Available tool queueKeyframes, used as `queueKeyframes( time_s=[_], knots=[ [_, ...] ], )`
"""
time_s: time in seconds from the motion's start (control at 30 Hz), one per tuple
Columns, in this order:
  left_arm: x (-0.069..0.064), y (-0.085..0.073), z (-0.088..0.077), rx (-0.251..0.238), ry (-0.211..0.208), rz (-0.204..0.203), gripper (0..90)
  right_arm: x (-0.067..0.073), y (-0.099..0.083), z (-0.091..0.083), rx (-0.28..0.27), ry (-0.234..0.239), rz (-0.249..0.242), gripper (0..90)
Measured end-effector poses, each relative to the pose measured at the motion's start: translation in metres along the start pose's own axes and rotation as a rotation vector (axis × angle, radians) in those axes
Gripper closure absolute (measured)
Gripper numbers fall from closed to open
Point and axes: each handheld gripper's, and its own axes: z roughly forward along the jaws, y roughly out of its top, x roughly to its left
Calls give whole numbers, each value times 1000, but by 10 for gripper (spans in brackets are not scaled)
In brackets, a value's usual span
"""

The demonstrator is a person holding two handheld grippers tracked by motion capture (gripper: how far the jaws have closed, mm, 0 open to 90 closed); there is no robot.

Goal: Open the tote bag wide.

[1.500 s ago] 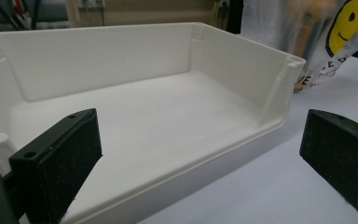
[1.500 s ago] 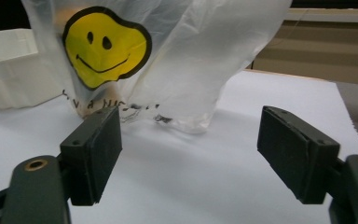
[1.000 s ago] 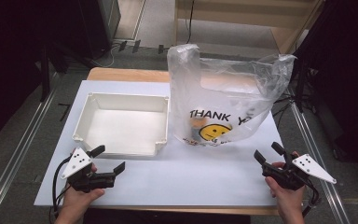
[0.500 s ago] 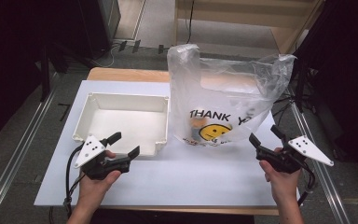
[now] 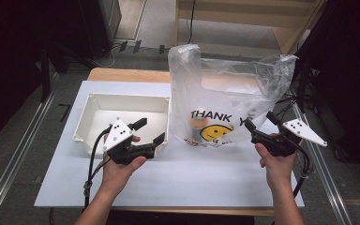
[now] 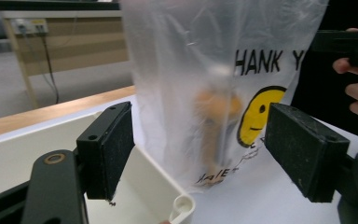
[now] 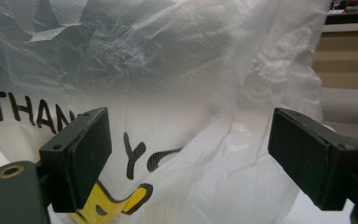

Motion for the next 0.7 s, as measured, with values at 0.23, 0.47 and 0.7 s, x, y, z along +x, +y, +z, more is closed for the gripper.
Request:
queueKeyframes(
  time_s=[0.23, 0.47, 0.7],
  knots=[
    [-7, 15, 18, -10, -20, -5, 302, 3, 1, 10, 27, -9, 2, 335],
    [-20, 24, 49, 29, -48, -9, 490, 3, -3, 12, 67, 78, -11, 811],
    [-18, 29, 64, 56, -1, 2, 805, 11, -5, 7, 61, 84, -66, 900]
  ],
)
